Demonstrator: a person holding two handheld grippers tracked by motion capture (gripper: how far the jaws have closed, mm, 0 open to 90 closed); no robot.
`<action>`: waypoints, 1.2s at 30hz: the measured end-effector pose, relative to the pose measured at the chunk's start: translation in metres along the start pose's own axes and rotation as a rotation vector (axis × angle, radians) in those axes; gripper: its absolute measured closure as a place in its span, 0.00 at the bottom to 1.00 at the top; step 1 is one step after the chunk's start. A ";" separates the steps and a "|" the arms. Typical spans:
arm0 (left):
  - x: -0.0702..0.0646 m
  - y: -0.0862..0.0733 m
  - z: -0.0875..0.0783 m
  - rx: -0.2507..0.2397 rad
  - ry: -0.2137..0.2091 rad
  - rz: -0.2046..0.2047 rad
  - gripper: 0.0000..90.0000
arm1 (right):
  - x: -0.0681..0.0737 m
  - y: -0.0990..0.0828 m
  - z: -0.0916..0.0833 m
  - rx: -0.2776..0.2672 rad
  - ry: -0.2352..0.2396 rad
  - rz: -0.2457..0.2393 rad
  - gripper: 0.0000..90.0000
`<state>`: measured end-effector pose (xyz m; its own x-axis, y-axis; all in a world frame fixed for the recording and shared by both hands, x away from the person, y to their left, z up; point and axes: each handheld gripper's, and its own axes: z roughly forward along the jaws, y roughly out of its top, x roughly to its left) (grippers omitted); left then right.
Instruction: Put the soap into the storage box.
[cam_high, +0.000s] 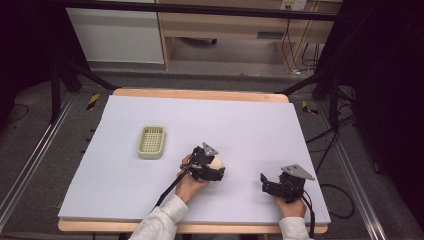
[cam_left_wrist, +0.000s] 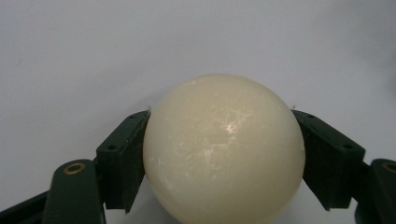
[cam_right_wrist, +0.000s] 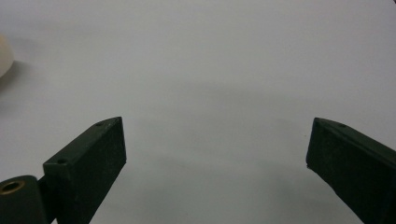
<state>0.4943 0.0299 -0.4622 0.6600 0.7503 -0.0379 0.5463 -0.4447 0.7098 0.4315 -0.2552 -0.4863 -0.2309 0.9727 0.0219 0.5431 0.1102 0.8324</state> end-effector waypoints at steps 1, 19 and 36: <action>0.001 0.000 -0.002 0.002 0.001 0.003 0.27 | 0.000 0.000 0.000 0.000 0.000 -0.002 0.06; 0.023 -0.002 -0.036 -0.007 0.020 0.011 0.27 | 0.000 0.000 0.000 0.003 -0.002 -0.001 0.06; 0.046 -0.007 -0.062 -0.004 0.048 0.010 0.27 | 0.000 0.000 0.000 0.003 -0.005 -0.004 0.06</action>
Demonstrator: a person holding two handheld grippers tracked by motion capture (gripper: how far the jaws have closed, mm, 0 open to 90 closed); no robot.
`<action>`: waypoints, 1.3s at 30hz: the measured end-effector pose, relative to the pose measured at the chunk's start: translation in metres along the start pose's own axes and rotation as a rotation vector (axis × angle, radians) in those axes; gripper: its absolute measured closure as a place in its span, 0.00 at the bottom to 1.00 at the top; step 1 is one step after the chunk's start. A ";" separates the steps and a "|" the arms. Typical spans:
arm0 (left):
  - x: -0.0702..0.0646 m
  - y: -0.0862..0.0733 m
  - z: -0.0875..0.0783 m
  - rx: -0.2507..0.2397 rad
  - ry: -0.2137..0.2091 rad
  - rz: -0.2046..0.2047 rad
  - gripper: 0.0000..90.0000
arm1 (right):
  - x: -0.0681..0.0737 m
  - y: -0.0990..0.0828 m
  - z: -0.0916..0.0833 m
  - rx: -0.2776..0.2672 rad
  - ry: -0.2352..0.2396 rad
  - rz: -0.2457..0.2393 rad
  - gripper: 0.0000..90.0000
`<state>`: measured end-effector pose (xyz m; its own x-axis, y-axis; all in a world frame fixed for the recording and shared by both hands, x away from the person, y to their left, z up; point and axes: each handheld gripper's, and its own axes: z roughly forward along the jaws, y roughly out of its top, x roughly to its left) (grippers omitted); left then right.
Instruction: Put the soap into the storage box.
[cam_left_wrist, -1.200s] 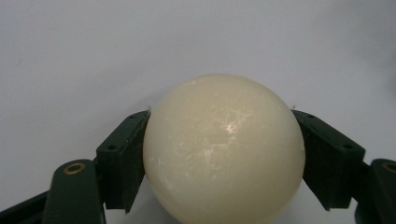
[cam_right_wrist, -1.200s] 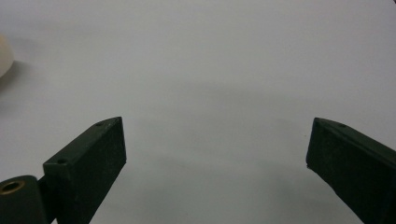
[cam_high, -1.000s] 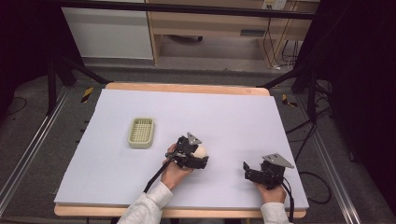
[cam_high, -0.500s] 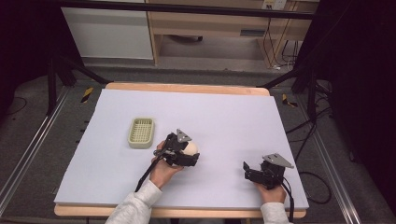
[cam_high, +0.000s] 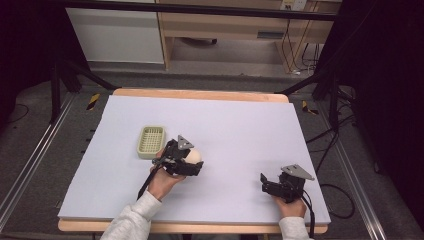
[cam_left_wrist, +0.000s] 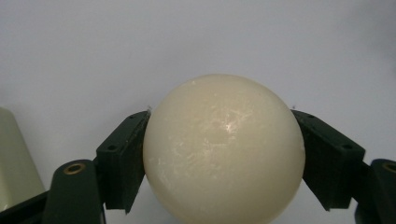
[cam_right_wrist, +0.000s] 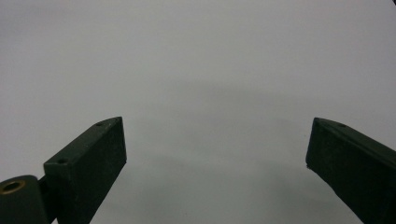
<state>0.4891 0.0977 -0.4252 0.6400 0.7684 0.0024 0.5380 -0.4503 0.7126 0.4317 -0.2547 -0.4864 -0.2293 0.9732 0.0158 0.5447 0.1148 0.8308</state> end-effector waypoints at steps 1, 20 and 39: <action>0.001 -0.001 -0.001 0.000 0.002 0.001 0.27 | 0.000 0.000 0.000 0.001 0.000 0.001 0.06; 0.035 -0.012 -0.020 -0.018 0.039 -0.051 0.27 | 0.000 0.000 0.000 0.004 0.001 0.004 0.06; 0.071 -0.019 -0.032 -0.025 0.084 -0.120 0.27 | 0.001 0.000 0.001 0.007 -0.001 -0.001 0.06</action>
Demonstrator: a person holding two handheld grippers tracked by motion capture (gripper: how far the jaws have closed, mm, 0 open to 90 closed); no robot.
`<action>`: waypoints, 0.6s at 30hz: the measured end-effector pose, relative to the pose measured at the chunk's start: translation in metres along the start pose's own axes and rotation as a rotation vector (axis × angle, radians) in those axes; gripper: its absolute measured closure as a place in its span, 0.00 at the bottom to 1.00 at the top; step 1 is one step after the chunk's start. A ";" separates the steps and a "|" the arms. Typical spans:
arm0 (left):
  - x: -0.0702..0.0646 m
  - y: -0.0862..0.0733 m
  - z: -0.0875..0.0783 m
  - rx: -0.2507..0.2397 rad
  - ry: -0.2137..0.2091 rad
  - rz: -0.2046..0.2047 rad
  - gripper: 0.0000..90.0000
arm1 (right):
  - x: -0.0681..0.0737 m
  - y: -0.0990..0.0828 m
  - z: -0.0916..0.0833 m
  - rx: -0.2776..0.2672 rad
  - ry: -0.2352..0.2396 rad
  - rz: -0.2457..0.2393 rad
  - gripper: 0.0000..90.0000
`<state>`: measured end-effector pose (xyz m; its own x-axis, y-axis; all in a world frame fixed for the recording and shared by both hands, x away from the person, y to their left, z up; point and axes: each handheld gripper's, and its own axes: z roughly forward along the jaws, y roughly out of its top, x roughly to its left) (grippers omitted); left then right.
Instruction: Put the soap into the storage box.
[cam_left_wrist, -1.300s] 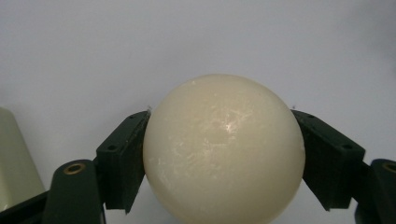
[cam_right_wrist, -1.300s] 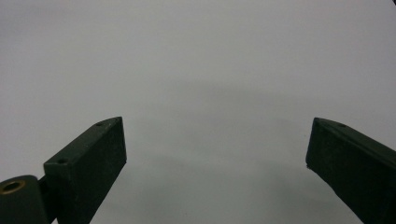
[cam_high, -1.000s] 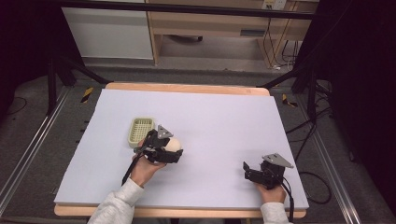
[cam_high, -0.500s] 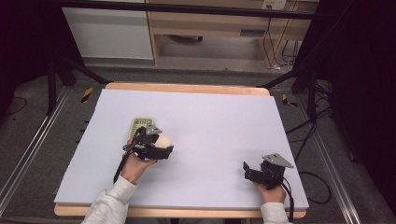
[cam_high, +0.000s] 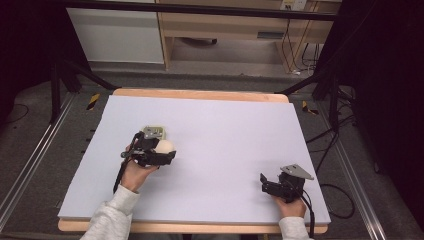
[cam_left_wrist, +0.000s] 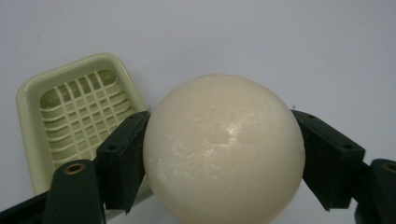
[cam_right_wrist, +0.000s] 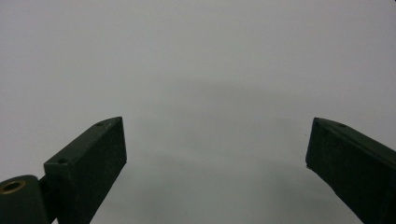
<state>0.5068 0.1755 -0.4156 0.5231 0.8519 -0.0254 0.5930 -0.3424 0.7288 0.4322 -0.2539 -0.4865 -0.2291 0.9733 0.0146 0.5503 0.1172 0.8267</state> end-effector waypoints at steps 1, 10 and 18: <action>0.001 0.000 0.000 0.000 0.002 -0.002 0.27 | 0.000 0.000 0.000 0.000 -0.001 0.000 0.06; 0.018 0.000 -0.001 0.008 0.032 -0.030 0.27 | 0.000 0.000 0.000 -0.003 -0.002 -0.006 0.06; 0.031 0.000 -0.001 0.010 0.053 -0.059 0.27 | 0.000 0.000 0.000 -0.002 -0.001 -0.007 0.06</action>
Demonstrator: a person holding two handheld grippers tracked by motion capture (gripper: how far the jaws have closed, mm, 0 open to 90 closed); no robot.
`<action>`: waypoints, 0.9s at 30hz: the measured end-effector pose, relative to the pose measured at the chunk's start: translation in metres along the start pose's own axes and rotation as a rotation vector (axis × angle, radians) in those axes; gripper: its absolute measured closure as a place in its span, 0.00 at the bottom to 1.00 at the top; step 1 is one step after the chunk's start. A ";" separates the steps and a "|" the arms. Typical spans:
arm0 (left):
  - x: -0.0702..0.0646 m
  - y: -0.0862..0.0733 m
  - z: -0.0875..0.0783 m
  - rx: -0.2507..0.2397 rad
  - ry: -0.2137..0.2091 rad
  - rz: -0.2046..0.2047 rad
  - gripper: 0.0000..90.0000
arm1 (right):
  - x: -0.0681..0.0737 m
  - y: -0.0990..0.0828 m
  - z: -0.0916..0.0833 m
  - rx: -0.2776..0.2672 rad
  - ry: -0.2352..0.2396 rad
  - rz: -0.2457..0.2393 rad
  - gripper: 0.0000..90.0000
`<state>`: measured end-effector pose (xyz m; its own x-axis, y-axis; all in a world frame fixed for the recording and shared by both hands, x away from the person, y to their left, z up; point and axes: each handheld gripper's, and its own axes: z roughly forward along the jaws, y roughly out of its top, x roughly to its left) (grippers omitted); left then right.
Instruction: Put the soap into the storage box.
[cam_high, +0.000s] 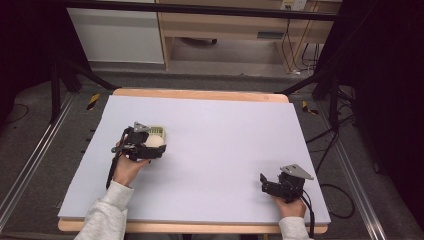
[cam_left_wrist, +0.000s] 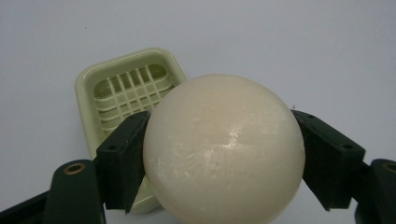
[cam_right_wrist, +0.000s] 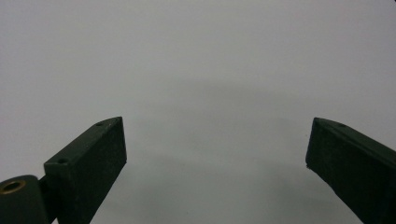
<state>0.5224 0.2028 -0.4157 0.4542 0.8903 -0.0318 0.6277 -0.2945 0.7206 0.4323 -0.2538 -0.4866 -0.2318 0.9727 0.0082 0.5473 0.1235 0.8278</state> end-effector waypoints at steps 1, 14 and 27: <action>0.001 0.000 0.001 0.002 0.002 -0.002 0.27 | 0.000 0.000 0.000 0.000 0.000 0.001 0.06; 0.015 0.002 0.011 0.014 0.020 -0.024 0.27 | 0.000 0.000 0.000 0.003 0.003 0.009 0.06; 0.024 0.004 0.020 0.026 0.035 -0.029 0.27 | 0.000 0.000 0.000 0.003 0.003 0.009 0.06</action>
<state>0.5481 0.2159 -0.4277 0.4136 0.9100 -0.0277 0.6565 -0.2770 0.7016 0.4322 -0.2538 -0.4864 -0.2294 0.9732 0.0179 0.5519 0.1149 0.8259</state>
